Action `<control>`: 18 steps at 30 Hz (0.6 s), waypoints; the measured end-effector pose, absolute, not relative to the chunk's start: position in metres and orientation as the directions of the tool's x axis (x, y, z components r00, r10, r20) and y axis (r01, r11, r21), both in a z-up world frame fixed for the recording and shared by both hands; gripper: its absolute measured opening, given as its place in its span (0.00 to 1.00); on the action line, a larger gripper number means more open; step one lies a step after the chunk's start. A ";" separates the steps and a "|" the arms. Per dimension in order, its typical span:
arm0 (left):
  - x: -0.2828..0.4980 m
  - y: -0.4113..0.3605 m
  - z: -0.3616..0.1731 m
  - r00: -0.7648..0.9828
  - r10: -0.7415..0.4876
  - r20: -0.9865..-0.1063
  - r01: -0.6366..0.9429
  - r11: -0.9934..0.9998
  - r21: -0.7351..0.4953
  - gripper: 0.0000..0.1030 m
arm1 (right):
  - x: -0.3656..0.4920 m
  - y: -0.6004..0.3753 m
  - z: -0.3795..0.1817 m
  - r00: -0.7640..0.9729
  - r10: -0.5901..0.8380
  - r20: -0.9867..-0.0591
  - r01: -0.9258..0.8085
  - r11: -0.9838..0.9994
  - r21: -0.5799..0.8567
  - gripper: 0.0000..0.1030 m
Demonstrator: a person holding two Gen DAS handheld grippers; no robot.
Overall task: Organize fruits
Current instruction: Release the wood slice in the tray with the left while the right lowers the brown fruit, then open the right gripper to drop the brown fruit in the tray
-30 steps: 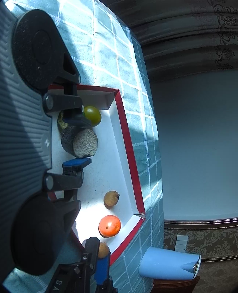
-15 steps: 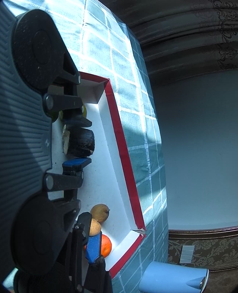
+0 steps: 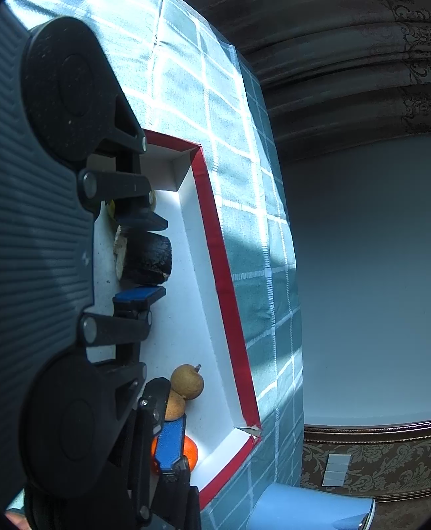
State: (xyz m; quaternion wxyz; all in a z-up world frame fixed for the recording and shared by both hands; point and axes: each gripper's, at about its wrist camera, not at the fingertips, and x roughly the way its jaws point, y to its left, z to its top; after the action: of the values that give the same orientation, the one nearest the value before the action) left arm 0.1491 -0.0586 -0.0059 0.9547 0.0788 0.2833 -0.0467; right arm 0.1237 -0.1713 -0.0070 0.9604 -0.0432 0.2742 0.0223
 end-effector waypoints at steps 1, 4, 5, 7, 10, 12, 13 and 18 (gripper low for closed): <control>0.149 -0.059 -0.006 0.835 -0.044 -0.548 0.135 0.983 0.128 0.34 | 0.124 -0.172 -0.007 0.850 0.022 -0.527 -0.065 0.996 -0.063 0.25; 0.149 -0.059 -0.006 0.838 -0.040 -0.544 0.131 0.983 0.129 0.38 | 0.123 -0.173 -0.006 0.850 0.028 -0.526 -0.069 0.996 -0.058 0.25; 0.149 -0.059 -0.006 0.839 -0.038 -0.542 0.129 0.983 0.130 0.43 | 0.124 -0.173 -0.006 0.850 0.028 -0.527 -0.069 0.996 -0.059 0.25; 0.148 -0.059 -0.007 0.842 -0.026 -0.539 0.118 0.984 0.137 0.47 | 0.124 -0.173 -0.006 0.849 0.024 -0.529 -0.068 0.996 -0.064 0.25; 0.149 -0.058 -0.006 0.841 -0.026 -0.541 0.115 0.985 0.131 0.50 | 0.124 -0.172 -0.006 0.849 0.020 -0.528 -0.068 0.995 -0.072 0.25; 0.148 -0.057 -0.006 0.841 -0.022 -0.540 0.109 0.986 0.130 0.54 | 0.124 -0.171 -0.007 0.850 0.016 -0.526 -0.067 0.995 -0.079 0.25; 0.148 -0.056 -0.005 0.844 -0.019 -0.536 0.105 0.986 0.129 0.56 | 0.123 -0.171 -0.007 0.851 0.017 -0.524 -0.067 0.995 -0.078 0.25; 0.146 -0.050 -0.002 0.859 0.009 -0.512 0.063 0.990 0.124 0.74 | 0.121 -0.176 -0.005 0.857 0.029 -0.515 -0.063 0.997 -0.050 0.25</control>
State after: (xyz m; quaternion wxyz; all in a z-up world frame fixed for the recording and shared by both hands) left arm 0.1456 -0.0500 -0.0025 0.9616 0.0682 0.2654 -0.0140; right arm 0.1211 -0.1757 -0.0053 0.9630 -0.0323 0.2665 0.0238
